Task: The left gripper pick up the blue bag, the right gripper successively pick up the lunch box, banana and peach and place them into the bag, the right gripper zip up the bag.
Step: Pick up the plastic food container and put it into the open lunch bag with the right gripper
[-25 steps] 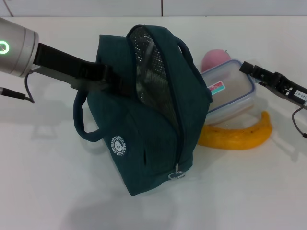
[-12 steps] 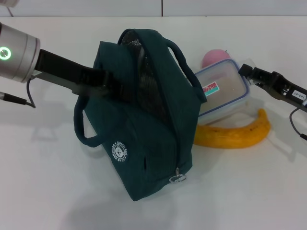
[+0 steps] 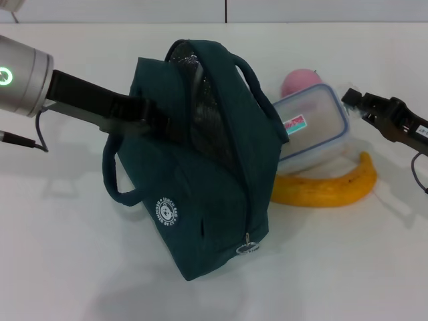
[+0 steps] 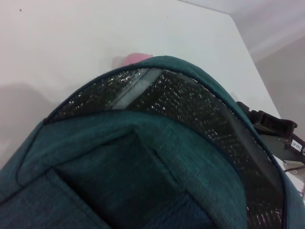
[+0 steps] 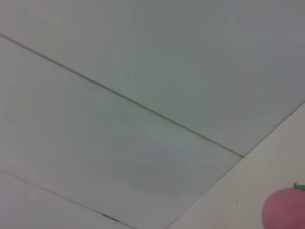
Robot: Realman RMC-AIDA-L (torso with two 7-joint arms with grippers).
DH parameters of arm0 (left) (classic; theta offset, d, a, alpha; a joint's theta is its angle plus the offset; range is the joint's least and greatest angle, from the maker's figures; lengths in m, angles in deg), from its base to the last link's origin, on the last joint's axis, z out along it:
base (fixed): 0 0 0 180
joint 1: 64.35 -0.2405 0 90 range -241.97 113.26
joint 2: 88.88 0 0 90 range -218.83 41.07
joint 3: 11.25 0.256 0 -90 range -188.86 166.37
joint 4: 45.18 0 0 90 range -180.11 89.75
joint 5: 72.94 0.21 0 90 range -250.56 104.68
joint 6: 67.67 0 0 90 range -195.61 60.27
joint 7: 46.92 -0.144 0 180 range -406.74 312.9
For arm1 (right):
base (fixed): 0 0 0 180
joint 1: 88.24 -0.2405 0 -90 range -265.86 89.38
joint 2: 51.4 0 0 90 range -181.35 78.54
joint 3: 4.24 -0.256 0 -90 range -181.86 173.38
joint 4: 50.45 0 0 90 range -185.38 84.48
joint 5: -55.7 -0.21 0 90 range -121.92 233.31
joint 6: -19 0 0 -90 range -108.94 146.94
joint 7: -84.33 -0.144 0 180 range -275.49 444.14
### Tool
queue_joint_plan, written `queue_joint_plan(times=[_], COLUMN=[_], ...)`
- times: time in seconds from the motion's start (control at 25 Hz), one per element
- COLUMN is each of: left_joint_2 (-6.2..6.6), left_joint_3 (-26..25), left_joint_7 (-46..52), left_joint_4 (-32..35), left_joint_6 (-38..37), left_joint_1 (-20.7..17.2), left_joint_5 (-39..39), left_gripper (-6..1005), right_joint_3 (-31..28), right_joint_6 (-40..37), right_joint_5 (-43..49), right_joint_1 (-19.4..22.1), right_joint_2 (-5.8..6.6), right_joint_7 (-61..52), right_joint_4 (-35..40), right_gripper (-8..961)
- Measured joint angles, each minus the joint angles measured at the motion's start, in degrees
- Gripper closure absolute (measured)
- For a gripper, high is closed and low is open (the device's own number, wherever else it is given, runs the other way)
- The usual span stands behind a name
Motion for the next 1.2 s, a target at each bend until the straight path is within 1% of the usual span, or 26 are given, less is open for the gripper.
queue_joint_plan(times=[0.04, 0.16, 0.36, 0.56, 0.8, 1.04, 1.2], left_joint_2=[0.0, -0.07, -0.1, 0.03, 0.43, 0.49, 0.5], left_joint_3=[0.0, 0.0, 0.0, 0.0, 0.0, -0.1, -0.1], left_joint_7=[0.0, 0.0, 0.0, 0.0, 0.0, 0.5, 0.5], left_joint_4=[0.0, 0.0, 0.1, 0.2, 0.5, 0.5, 0.5], left_joint_6=[0.0, -0.1, -0.2, -0.2, -0.3, -0.5, -0.5], left_joint_1=[0.0, -0.1, -0.1, -0.7, -1.6, -1.8, -1.8], left_joint_5=[-0.1, -0.1, -0.2, -1.4, -4.0, -4.2, -4.2], left_gripper=[959, 959, 959, 959, 959, 959, 959], right_joint_3=[0.0, -0.1, -0.1, -0.3, -0.7, -0.7, -0.8], right_joint_6=[-0.1, -0.6, -1.8, -3.0, -5.0, -7.0, -10.4], right_joint_5=[-0.2, -1.0, -2.9, -4.4, -8.0, -10.6, -13.4], right_joint_1=[0.2, 0.6, 1.6, 2.7, 5.2, 7.0, 8.4], right_joint_2=[0.02, 0.05, 0.21, 0.48, 0.81, 0.82, 0.75], right_joint_7=[-0.3, -0.4, -0.9, -1.5, -3.1, -4.8, -7.2], right_joint_4=[0.0, 0.1, 0.1, 0.1, 0.1, -0.1, -0.4], right_gripper=[765, 825, 857, 850, 840, 831, 826])
